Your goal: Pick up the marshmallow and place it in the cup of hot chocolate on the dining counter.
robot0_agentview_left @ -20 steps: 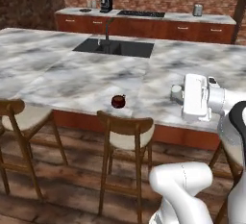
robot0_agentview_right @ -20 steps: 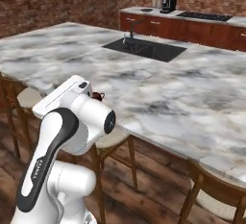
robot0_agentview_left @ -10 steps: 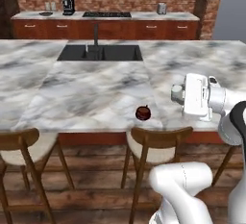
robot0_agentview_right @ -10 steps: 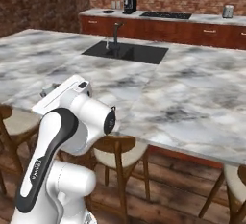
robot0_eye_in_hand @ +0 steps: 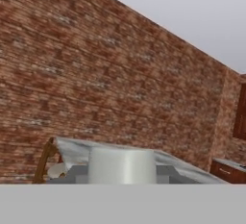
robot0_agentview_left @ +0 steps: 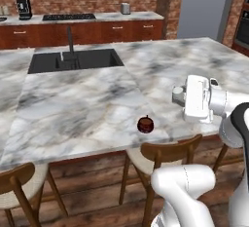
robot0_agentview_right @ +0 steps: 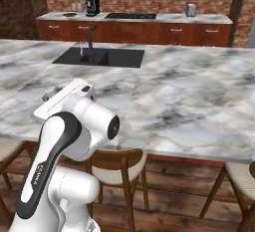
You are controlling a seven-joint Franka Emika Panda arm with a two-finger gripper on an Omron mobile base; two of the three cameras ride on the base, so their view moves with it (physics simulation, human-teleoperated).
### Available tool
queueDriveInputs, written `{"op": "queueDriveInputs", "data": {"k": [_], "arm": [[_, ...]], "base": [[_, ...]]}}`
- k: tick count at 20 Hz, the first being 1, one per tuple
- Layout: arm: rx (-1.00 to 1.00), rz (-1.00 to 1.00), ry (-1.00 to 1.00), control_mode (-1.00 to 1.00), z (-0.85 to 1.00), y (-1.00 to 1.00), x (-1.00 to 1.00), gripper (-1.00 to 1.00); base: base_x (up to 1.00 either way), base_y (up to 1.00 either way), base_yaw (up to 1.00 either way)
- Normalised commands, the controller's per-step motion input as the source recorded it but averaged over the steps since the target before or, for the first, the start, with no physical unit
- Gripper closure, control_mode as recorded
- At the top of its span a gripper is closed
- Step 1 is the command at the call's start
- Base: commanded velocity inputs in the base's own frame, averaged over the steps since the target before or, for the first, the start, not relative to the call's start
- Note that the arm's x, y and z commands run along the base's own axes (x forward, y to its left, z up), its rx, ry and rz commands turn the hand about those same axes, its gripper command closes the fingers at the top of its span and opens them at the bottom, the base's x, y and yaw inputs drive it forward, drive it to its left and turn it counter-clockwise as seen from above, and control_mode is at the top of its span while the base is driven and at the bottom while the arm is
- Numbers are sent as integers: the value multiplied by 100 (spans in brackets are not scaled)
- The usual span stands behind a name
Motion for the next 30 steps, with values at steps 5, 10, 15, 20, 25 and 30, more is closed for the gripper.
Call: {"op": "queueDriveInputs", "data": {"k": [5,10,15,20,25,30], "arm": [[0,0,0,100,0,0,0,100],[0,0,0,100,0,0,0,100],[0,20,5,-100,-57,-4,86,100],[0,38,0,-100,-67,-47,70,100],[3,35,5,-100,-38,-30,88,100],[0,20,9,-100,-4,-11,64,100]], "base": [[72,24,-23],[63,0,1],[0,0,0],[0,0,0],[0,0,0],[0,0,0]]}}
